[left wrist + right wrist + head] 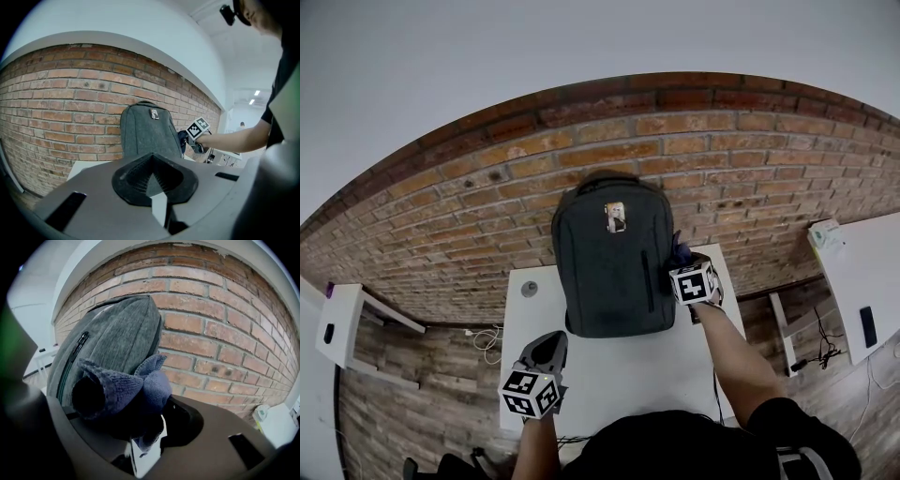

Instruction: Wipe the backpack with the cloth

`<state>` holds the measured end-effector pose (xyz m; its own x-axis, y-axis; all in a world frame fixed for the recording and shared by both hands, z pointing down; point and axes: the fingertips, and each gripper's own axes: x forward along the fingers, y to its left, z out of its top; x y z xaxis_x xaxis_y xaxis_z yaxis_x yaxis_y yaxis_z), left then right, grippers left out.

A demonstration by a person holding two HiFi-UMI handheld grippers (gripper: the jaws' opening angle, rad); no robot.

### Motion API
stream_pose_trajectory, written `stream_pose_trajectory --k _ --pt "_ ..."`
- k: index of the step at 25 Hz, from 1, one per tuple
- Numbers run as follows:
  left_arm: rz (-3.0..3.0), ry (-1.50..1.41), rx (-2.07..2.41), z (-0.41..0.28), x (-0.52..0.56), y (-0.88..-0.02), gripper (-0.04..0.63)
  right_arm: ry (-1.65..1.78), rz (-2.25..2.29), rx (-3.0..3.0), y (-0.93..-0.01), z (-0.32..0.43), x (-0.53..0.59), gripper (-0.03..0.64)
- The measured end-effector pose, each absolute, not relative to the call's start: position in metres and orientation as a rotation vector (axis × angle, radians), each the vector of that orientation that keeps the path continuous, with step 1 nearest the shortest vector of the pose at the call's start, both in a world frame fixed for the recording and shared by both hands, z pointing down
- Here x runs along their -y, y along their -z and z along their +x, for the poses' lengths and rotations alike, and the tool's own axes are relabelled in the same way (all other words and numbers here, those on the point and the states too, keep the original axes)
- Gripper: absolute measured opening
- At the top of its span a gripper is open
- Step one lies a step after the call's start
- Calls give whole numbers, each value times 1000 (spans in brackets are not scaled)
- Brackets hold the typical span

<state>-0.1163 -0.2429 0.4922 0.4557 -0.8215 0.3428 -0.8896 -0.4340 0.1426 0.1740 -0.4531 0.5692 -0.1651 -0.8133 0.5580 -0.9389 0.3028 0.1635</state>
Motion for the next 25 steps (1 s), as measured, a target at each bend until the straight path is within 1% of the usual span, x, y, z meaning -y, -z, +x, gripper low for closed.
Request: stream_pose_trajectory --k 15,21,25 --pt "2434 -316 1420 -108 248 -495 -9 -498 1505 1942 -657 179 389 110" --pt "2444 -314 1399 -105 250 -497 -9 -607 1415 1838 -701 182 341 110" --pt "2447 -310 1388 -103 249 -497 -9 -612 1299 1823 -722 175 307 110"
